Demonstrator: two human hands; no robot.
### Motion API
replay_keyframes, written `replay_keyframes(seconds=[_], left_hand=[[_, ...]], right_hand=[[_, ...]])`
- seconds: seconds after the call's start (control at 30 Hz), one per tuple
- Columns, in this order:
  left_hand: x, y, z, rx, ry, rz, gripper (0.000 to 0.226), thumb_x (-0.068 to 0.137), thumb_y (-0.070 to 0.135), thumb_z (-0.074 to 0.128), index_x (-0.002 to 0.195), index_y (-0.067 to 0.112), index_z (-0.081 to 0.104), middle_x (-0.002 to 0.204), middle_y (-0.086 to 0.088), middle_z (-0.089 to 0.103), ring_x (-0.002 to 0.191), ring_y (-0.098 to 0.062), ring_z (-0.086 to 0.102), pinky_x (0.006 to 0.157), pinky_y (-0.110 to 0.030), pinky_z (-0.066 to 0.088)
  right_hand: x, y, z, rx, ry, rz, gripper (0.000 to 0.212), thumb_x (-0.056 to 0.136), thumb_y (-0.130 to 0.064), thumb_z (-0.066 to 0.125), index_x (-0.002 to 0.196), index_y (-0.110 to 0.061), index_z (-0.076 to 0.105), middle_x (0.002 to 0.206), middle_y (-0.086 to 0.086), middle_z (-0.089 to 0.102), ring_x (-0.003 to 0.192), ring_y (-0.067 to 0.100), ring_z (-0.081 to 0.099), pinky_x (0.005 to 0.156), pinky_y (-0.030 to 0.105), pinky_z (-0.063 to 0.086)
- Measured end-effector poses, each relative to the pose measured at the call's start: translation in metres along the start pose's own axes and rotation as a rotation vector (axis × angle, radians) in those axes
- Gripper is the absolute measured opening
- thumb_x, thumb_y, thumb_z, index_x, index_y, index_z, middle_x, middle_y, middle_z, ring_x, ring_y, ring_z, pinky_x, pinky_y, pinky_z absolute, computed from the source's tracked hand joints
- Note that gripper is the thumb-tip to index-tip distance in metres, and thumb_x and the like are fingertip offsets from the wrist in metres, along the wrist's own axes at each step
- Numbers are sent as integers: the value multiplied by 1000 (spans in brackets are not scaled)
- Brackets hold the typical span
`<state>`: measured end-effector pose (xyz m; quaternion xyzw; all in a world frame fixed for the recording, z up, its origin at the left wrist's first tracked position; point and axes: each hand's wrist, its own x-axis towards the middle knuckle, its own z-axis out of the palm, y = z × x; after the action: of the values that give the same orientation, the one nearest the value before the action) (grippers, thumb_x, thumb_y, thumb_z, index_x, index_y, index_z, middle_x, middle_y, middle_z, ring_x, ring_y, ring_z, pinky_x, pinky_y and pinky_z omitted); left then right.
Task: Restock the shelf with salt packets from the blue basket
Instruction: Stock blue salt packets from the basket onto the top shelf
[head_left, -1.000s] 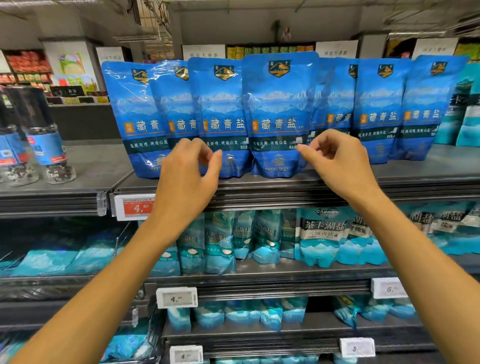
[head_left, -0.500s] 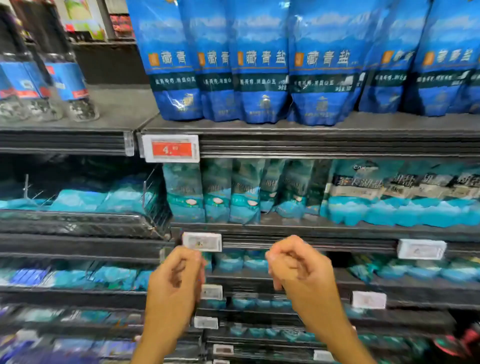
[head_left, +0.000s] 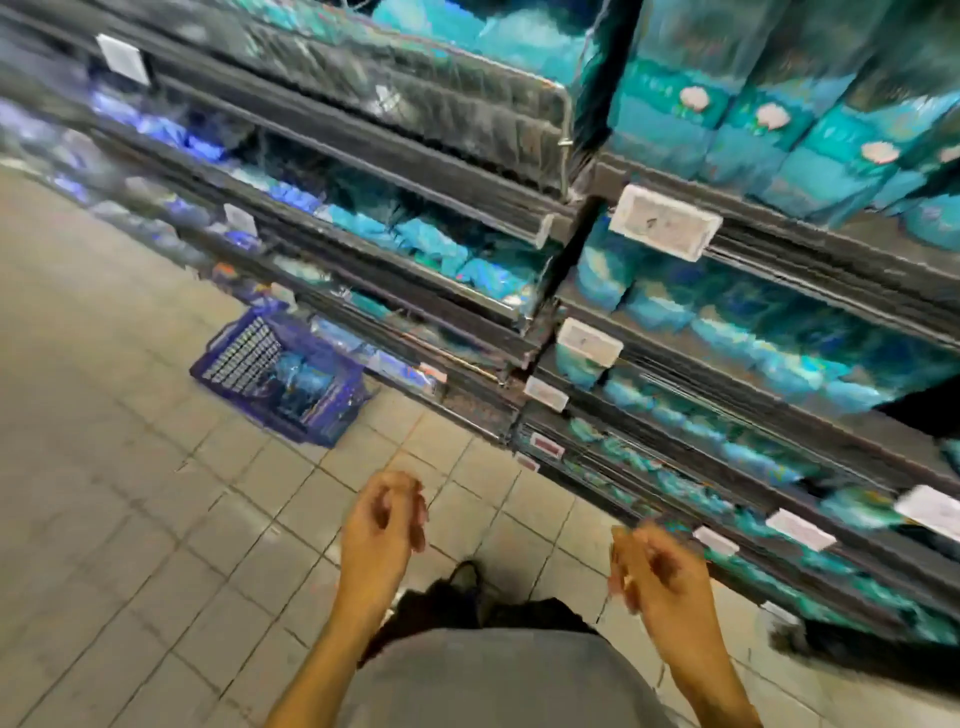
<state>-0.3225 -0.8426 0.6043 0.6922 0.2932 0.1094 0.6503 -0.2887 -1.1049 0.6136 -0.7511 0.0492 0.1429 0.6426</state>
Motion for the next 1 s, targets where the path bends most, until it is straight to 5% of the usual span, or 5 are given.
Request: replay_keyframes(seconds=[0.13,0.23,0.43,0.83,1.0], left_hand=[[-19,-10,-26,-18,180,-36,24,107,22,49,88,20,64,65,1,62,50,-8,54,44,-16,41],[-41,-23,-41,-36,275,-90,30,106,21,49,83,33,65,67,3,63,52,-9,56,45,-16,42],[-106,-68,-74,-77,485,-293,18,105,19,51,94,17,65,68,1,66,52,-14,56,44,-16,40],[-159,-124,-194,-218,884,-487,30,105,21,52,83,34,68,72,-4,67,51,-9,54,43,-18,44],[-133,-139,-285,-245,926,-513,25,105,10,49,89,17,67,72,-8,66,53,-13,56,44,-17,44]], right_hand=[[-2,25,7,-122,-211,73,39,98,-19,56,67,5,56,59,20,54,49,22,45,46,28,38],[3,37,18,-225,-400,81,30,100,-4,55,70,-6,59,62,17,57,51,19,52,49,24,42],[14,37,82,-274,-645,106,25,100,-14,60,78,-27,63,70,10,63,60,21,58,51,25,44],[20,-14,324,-244,-933,10,16,97,-2,57,83,-7,61,67,4,60,58,13,57,45,25,39],[22,-17,426,-314,-963,-28,25,100,-11,58,77,-19,63,65,1,61,60,17,58,45,24,40]])
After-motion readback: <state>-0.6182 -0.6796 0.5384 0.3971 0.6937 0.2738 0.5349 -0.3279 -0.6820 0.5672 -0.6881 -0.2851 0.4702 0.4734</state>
